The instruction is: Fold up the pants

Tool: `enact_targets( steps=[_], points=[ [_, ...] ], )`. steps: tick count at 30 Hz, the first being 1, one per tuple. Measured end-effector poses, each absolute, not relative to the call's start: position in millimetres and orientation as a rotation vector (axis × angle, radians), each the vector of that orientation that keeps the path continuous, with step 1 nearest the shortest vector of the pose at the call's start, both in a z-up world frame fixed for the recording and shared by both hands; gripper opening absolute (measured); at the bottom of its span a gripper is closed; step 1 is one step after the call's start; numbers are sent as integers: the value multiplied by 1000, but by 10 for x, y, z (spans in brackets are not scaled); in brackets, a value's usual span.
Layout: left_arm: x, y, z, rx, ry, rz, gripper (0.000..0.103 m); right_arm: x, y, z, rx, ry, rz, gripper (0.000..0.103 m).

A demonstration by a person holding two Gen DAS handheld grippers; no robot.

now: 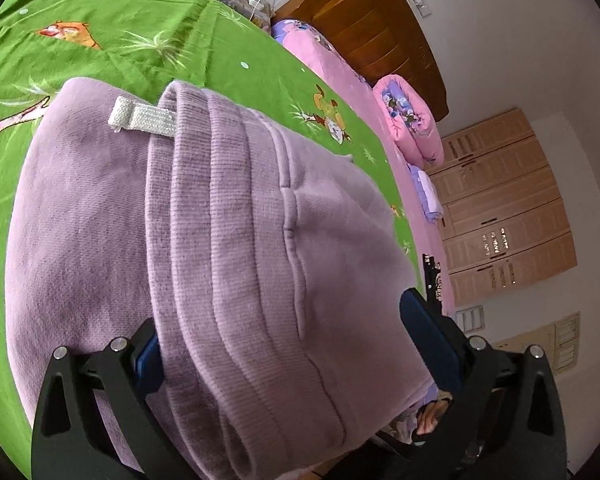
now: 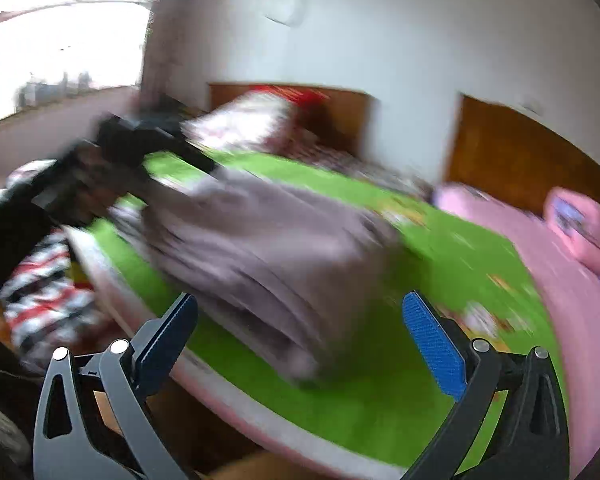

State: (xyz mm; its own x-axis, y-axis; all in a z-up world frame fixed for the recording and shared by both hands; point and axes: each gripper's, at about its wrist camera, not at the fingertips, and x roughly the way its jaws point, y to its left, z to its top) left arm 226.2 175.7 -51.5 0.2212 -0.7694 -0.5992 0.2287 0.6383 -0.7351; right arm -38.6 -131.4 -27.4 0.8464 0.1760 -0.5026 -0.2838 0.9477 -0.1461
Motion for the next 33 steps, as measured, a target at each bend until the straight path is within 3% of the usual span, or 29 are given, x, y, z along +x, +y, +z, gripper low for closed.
enact_targets(
  steps=[5, 15, 16, 17, 19, 28, 31, 33],
  points=[
    [2210, 1572, -474, -515, 1129, -717, 101, -323, -1379, -613, -129, 628, 194, 99],
    [2192, 1424, -465, -477, 1122, -676, 101, 212, -1001, -932, -241, 699, 32, 99],
    [2164, 1404, -455, -446, 1118, -644, 90, 228, -982, -951, -251, 702, 19, 99],
    [2107, 1347, -422, -343, 1111, -573, 56, 231, -964, -955, -262, 700, 8, 99],
    [2024, 1275, -318, -276, 1074, -556, 24, 242, -969, -964, -274, 699, -3, 99],
    [1696, 1315, 959, -214, 773, -652, 19, 280, -1053, -902, -300, 678, -47, 99],
    [1821, 1735, 716, -273, 824, -574, 20, 264, -969, -921, -345, 661, -36, 99],
    [2000, 2075, 180, -353, 937, -478, 20, 297, -982, -990, -339, 679, -3, 99]
  ],
)
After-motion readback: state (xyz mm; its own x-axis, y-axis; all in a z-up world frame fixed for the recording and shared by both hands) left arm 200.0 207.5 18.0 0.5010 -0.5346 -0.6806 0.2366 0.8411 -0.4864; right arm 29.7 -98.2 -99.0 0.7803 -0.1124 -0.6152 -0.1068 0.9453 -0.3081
